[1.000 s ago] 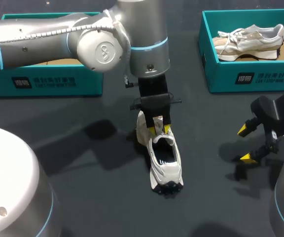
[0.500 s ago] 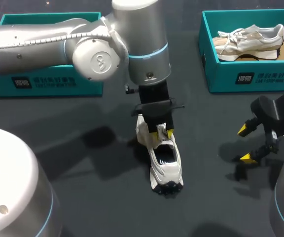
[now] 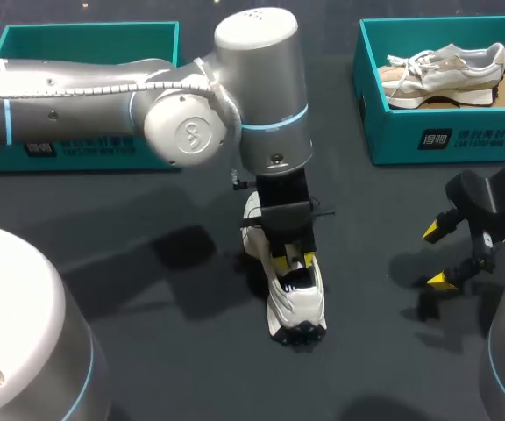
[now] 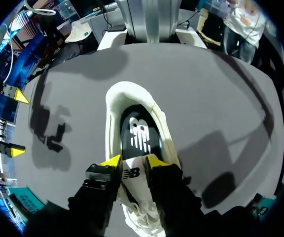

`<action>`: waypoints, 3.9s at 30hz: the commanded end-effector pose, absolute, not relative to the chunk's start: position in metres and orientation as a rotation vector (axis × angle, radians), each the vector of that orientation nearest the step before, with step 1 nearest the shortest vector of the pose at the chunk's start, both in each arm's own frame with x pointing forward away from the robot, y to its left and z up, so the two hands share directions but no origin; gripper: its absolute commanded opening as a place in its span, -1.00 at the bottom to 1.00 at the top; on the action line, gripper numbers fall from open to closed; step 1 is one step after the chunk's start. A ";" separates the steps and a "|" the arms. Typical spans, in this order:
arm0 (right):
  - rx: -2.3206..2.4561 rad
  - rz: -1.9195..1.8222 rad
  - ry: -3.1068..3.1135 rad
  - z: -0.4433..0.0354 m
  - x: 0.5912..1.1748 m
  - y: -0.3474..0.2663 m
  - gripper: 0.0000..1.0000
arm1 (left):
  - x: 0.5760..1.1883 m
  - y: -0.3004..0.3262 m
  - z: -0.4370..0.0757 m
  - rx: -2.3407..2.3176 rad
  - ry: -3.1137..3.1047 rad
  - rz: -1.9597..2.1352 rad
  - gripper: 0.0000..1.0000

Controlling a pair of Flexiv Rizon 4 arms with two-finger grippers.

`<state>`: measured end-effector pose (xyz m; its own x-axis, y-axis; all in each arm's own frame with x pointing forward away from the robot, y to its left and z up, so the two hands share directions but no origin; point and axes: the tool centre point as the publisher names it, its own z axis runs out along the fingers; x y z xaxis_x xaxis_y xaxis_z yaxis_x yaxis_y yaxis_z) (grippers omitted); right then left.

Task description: Take the shoe out of the shoebox, open the shoe tongue, remove and reinsert the insole, then place the shoe into the shoebox

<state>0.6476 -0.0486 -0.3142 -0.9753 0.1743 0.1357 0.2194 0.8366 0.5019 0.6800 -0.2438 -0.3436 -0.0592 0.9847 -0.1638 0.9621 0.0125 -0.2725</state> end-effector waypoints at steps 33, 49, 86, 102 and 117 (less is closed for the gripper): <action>-0.315 -0.815 -2.932 -0.314 0.646 -0.049 1.00 | 0.627 -0.213 -0.261 -1.107 -2.894 0.354 1.00; -0.315 -0.815 -2.932 -0.314 0.646 -0.049 1.00 | 0.611 -0.225 -0.268 -0.529 -3.226 0.334 1.00; -0.315 -0.815 -2.932 -0.314 0.646 -0.049 1.00 | 0.602 -0.249 -0.335 0.190 -3.125 0.202 1.00; -0.315 -0.815 -2.932 -0.314 0.646 -0.049 1.00 | 0.590 -0.245 -0.360 0.252 -3.097 0.145 1.00; -0.315 -0.815 -2.932 -0.314 0.646 -0.049 1.00 | 0.586 -0.250 -0.375 0.211 -3.083 0.052 0.66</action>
